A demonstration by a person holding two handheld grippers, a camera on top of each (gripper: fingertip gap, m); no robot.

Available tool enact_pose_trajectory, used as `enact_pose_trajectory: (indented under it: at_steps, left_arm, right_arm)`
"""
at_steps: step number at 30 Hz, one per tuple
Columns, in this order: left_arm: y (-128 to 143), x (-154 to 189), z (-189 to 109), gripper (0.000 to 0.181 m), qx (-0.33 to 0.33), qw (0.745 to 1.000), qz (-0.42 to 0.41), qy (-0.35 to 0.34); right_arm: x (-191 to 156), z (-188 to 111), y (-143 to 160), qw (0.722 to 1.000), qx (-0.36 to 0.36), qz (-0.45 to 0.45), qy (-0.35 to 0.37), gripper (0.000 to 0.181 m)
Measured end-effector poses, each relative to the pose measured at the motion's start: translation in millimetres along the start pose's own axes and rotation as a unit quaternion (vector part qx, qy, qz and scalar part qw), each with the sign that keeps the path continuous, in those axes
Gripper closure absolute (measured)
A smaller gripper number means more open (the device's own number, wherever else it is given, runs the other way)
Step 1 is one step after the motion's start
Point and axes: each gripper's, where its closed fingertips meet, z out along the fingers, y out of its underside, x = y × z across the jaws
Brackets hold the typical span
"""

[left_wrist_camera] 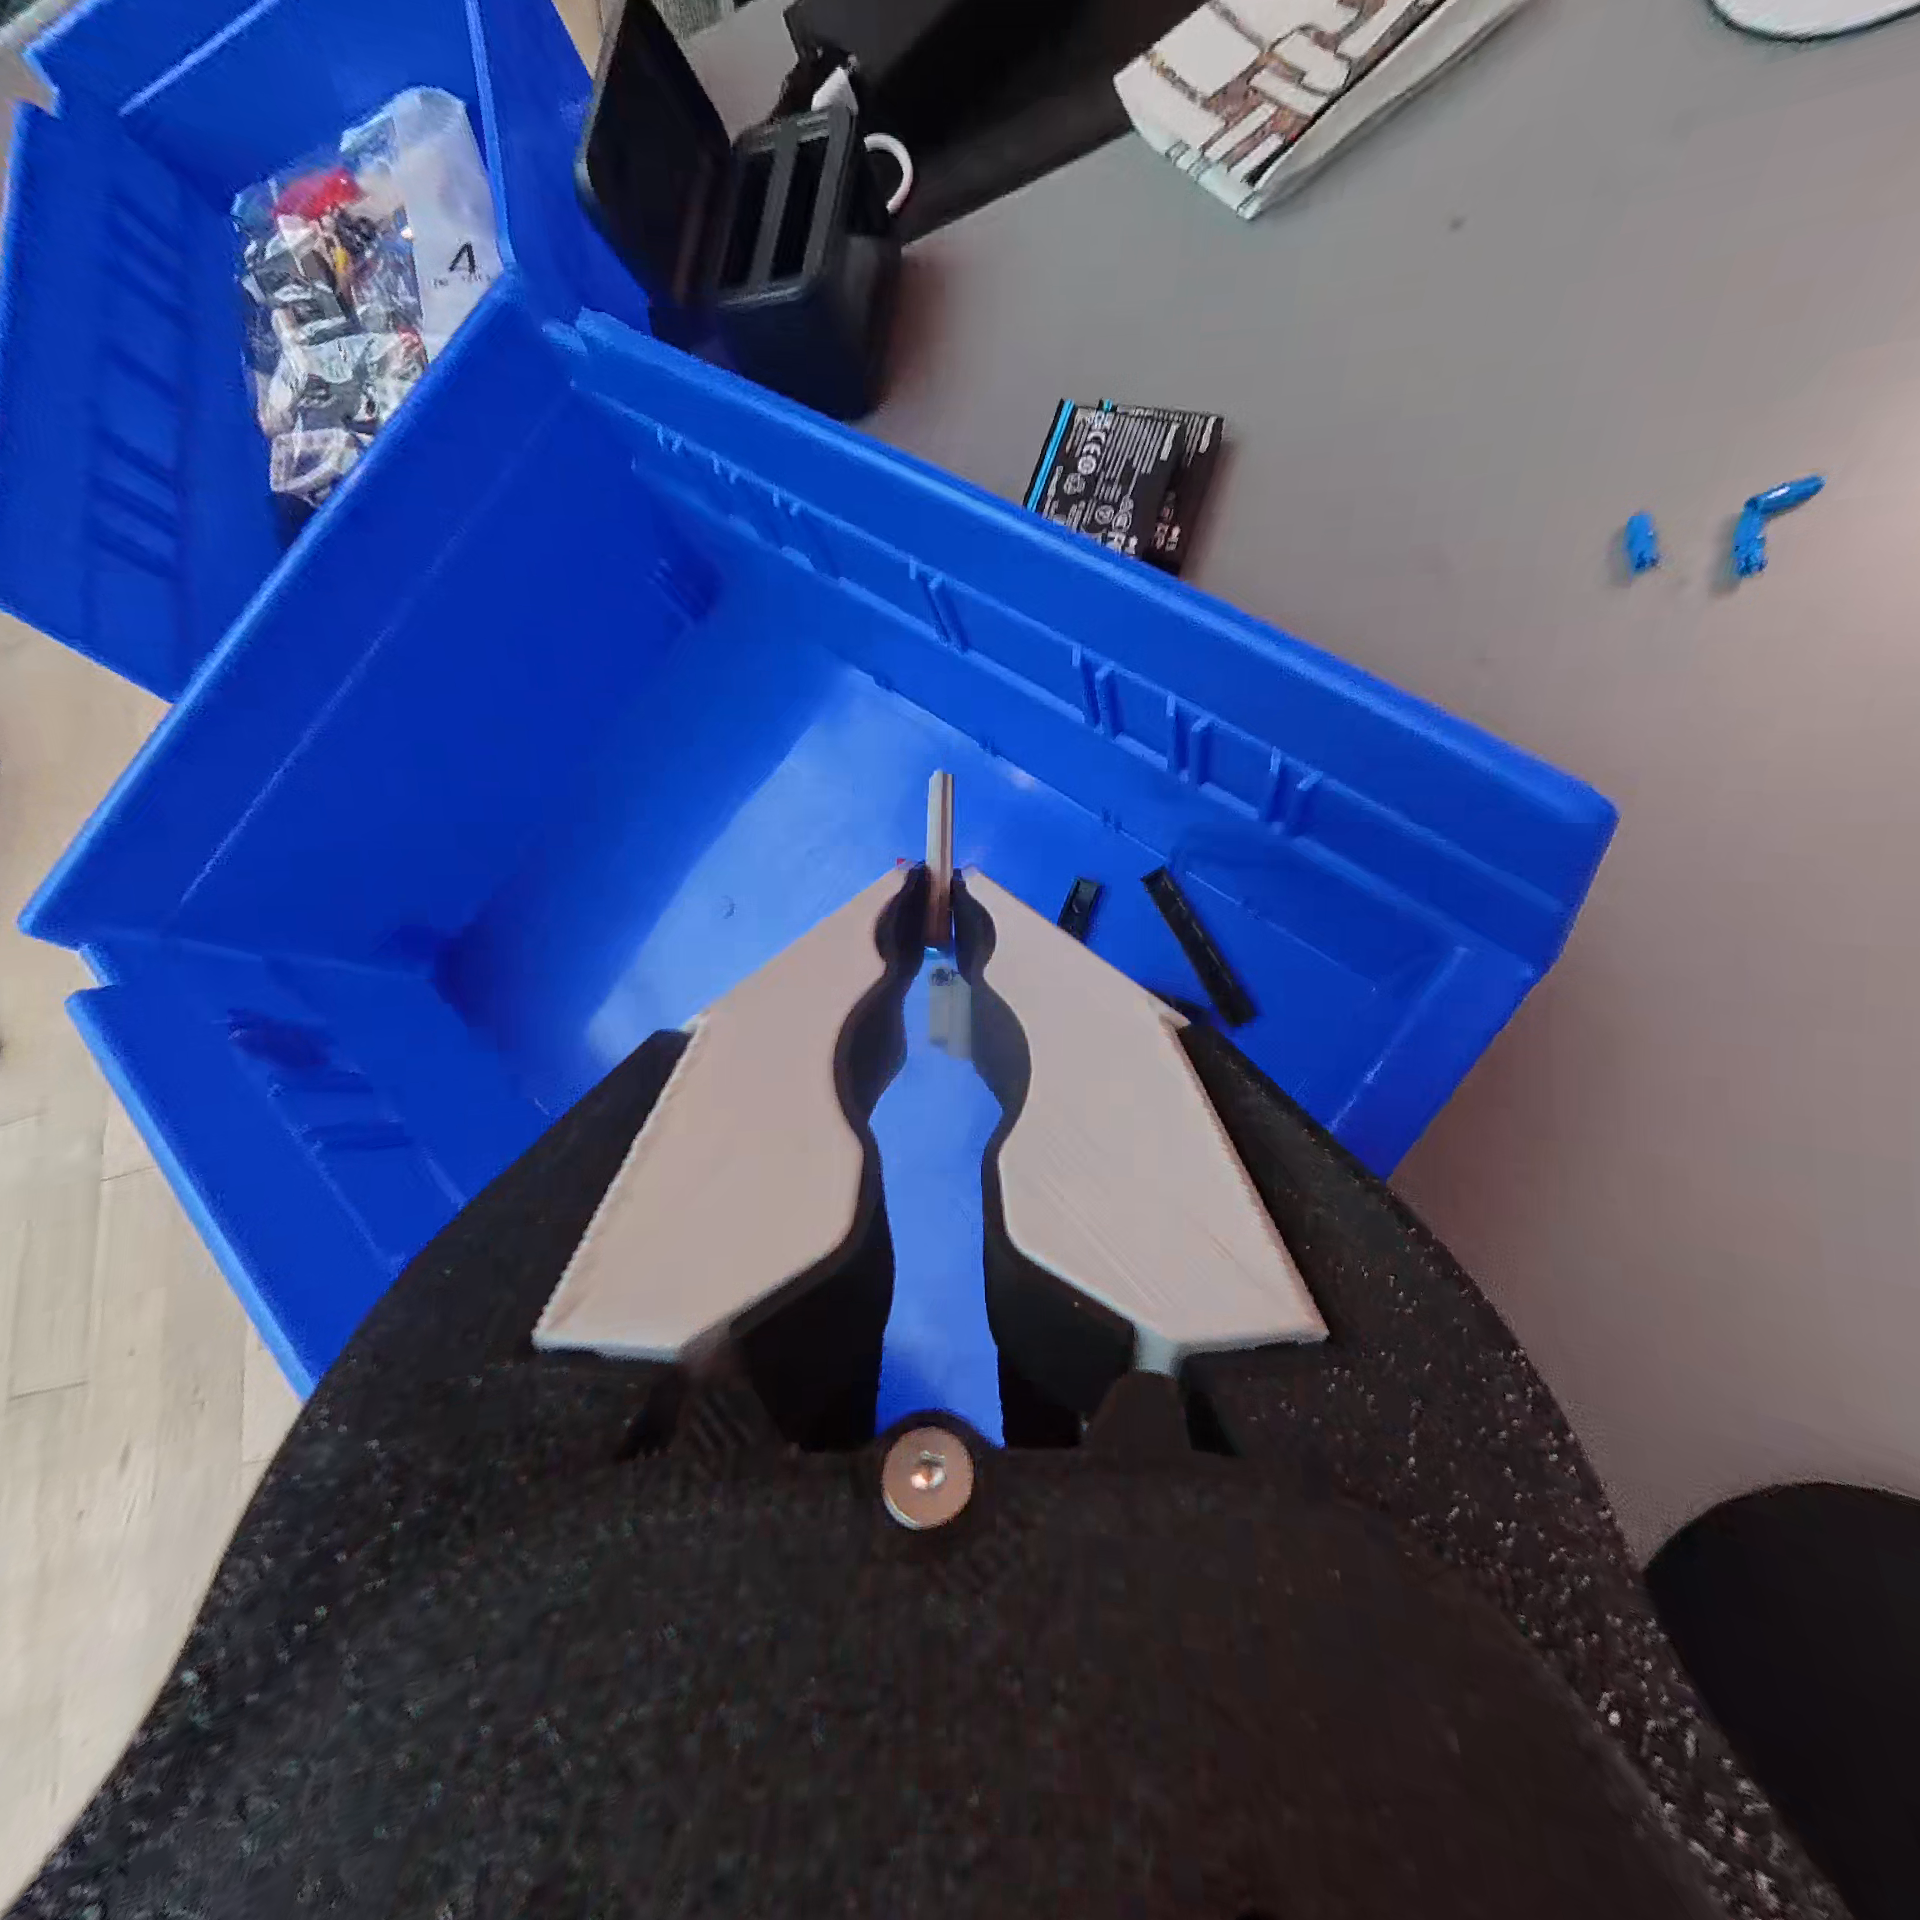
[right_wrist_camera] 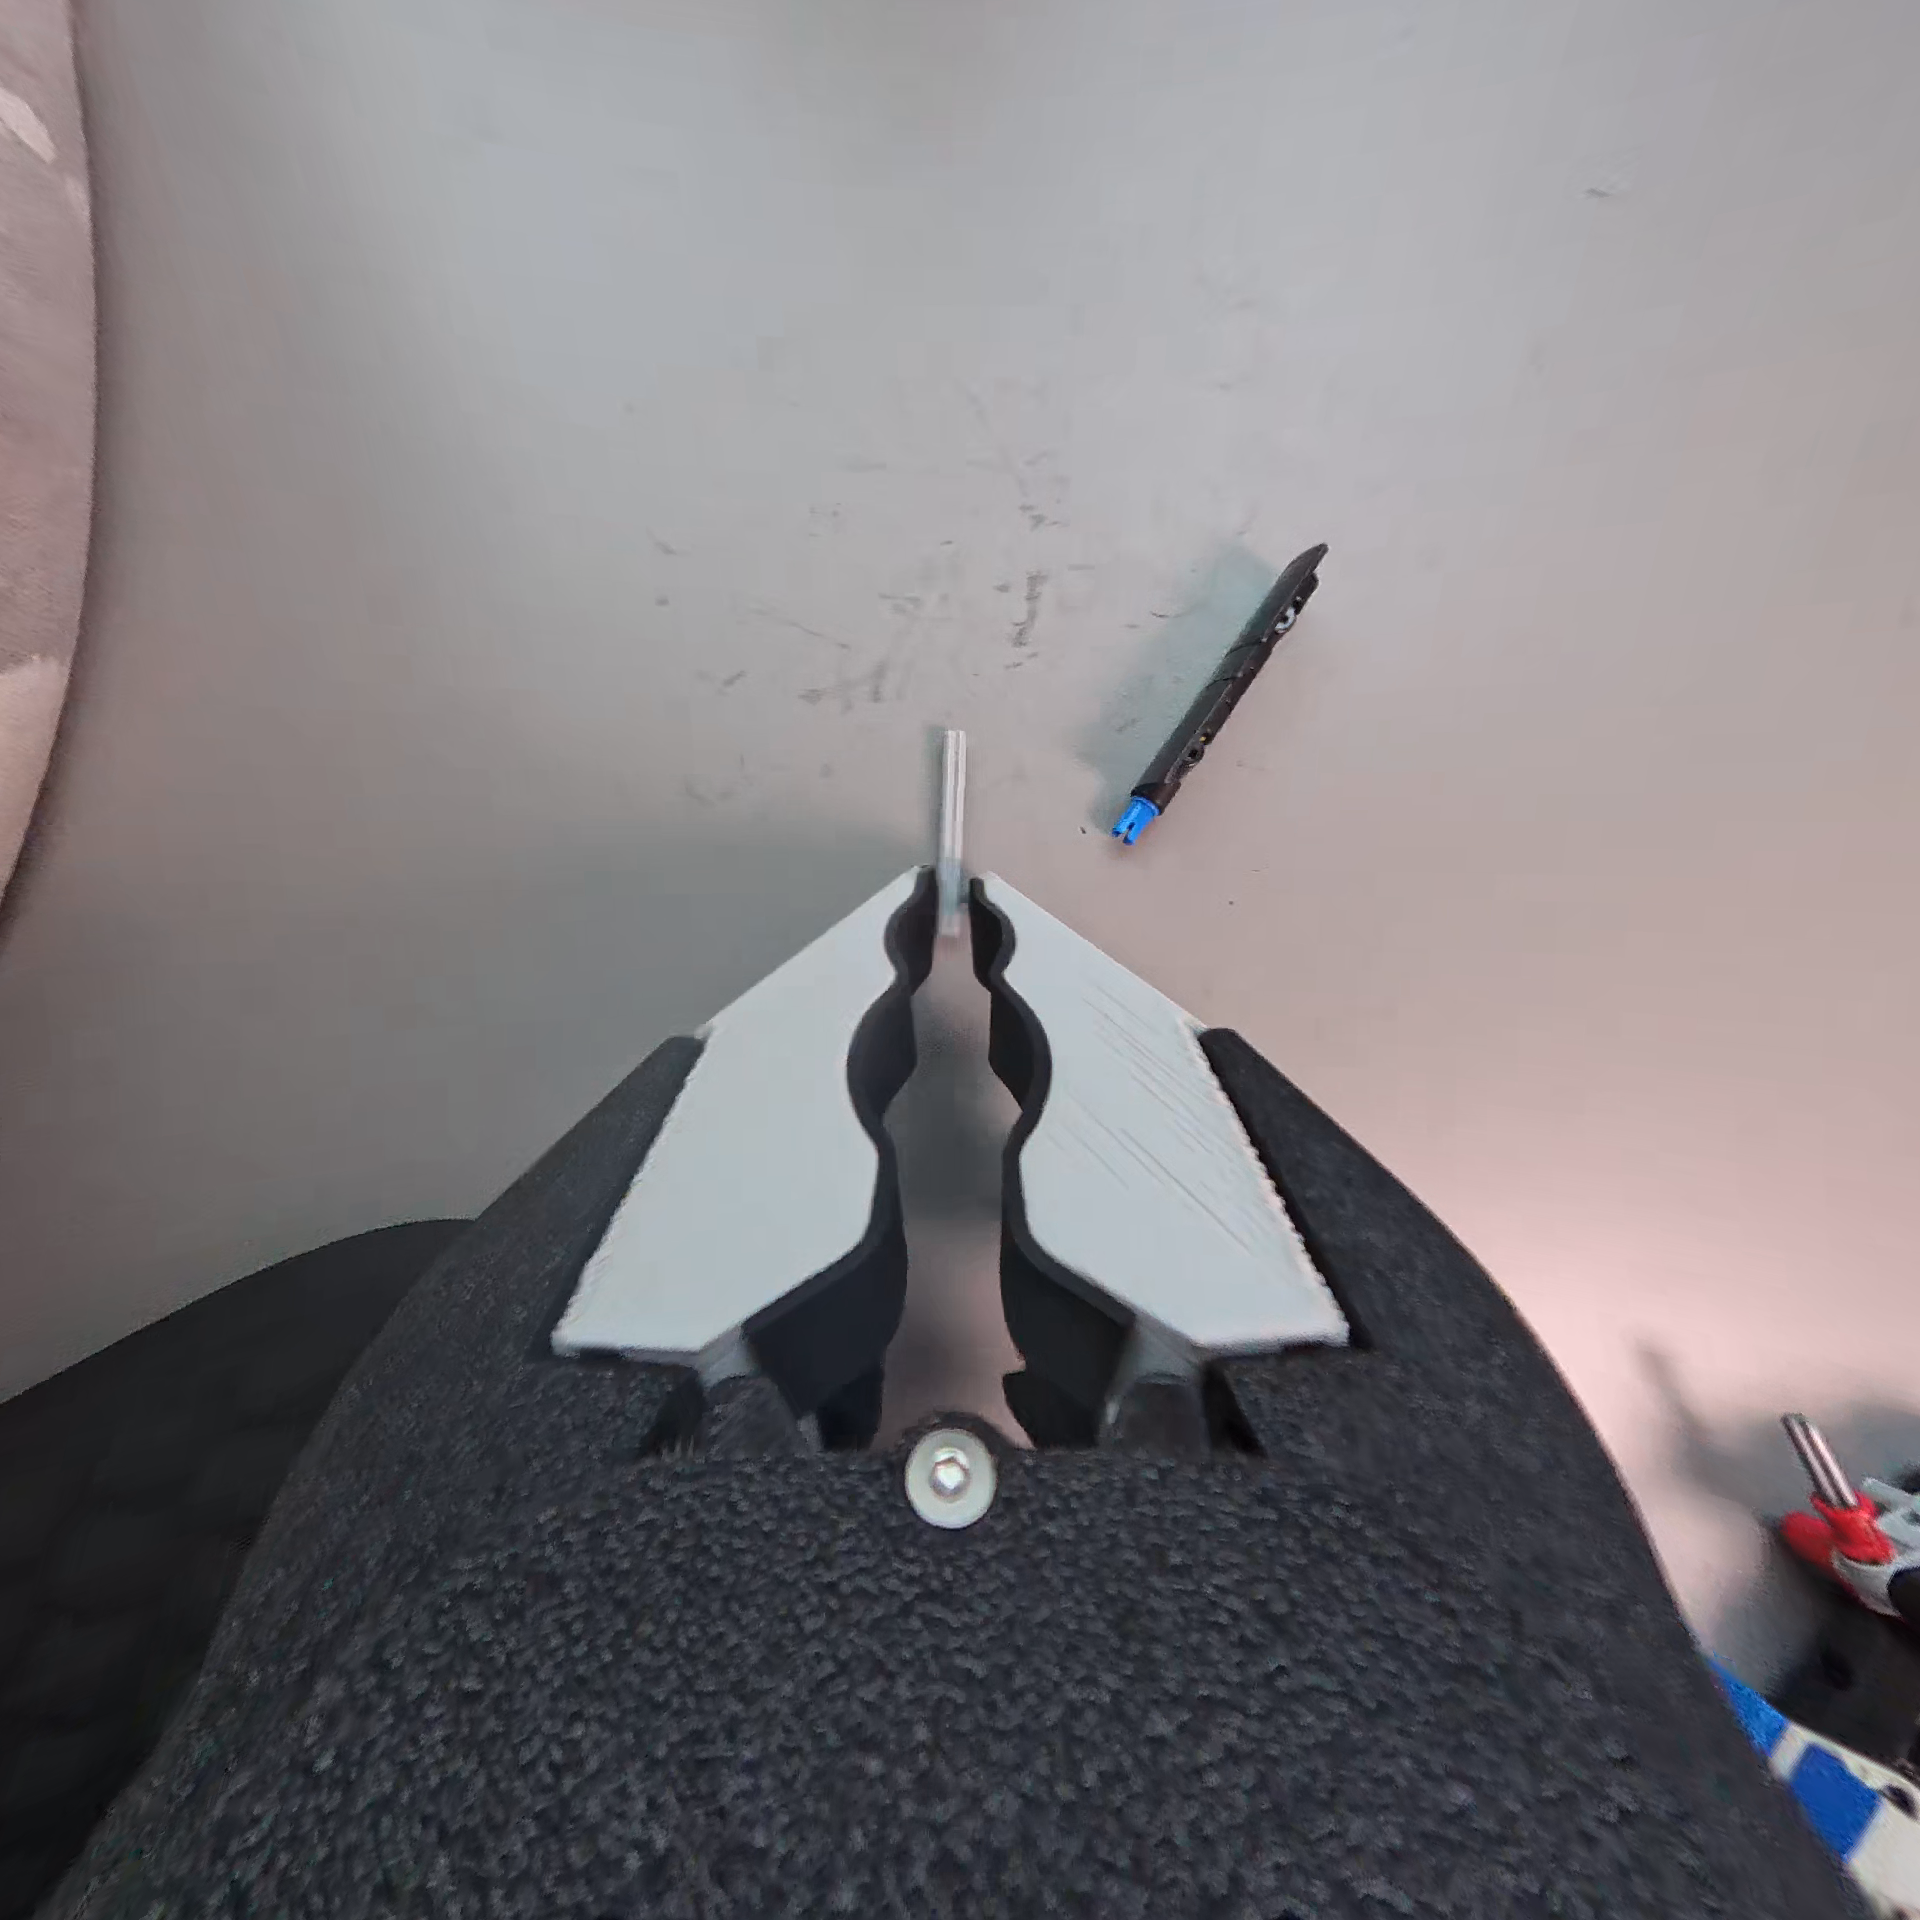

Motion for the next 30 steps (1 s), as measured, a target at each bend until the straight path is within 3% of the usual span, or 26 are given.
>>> enact_pose_trajectory:
  at_steps: [3,6,9,11,13,15,17,20,24,30]
  left_arm:
    - [1.7,2.5,-3.7,0.167,0.013,1.000,0.004,-0.008]
    - [-19.7,9.6,-21.4,0.156,0.074,0.997,0.005,0.001]
    - [-60.9,63.6,-60.0,0.157,0.185,0.975,0.025,0.119]
    - [-78.6,129.9,-92.0,0.159,0.232,0.930,0.027,0.284]
    - [-79.2,196.9,-118.1,0.157,0.224,0.869,0.026,0.441]
    - [-69.6,250.7,-127.9,0.156,0.192,0.820,0.029,0.539]
    - [-56.6,289.8,-127.4,0.153,0.143,0.790,0.025,0.596]
    - [-49.5,316.5,-120.8,0.155,0.112,0.782,0.028,0.613]
    - [-45.2,323.4,-115.7,0.179,0.106,0.789,0.051,0.604]
    - [-41.4,321.5,-116.0,0.181,0.109,0.790,0.059,0.601]
  right_arm:
    - [1.3,0.5,-0.5,1.000,-0.010,-0.008,-0.004,0.177]
    - [3.1,1.0,-11.9,1.000,0.013,-0.022,0.010,0.177]
    - [10.1,-4.2,-36.7,0.996,0.057,-0.050,0.049,0.177]
    - [15.3,-8.8,-57.8,0.990,0.087,-0.074,0.081,0.177]
    - [15.9,-11.3,-79.0,0.983,0.108,-0.106,0.104,0.177]
    - [13.4,-12.9,-101.3,0.973,0.132,-0.141,0.124,0.177]
    - [7.0,-13.5,-119.6,0.967,0.151,-0.160,0.127,0.177]
    - [0.1,-14.4,-133.6,0.963,0.160,-0.178,0.126,0.177]
    - [-2.2,-15.0,-137.6,0.962,0.162,-0.182,0.124,0.177]
    - [-5.6,-14.9,-143.2,0.959,0.184,-0.179,0.116,0.178]
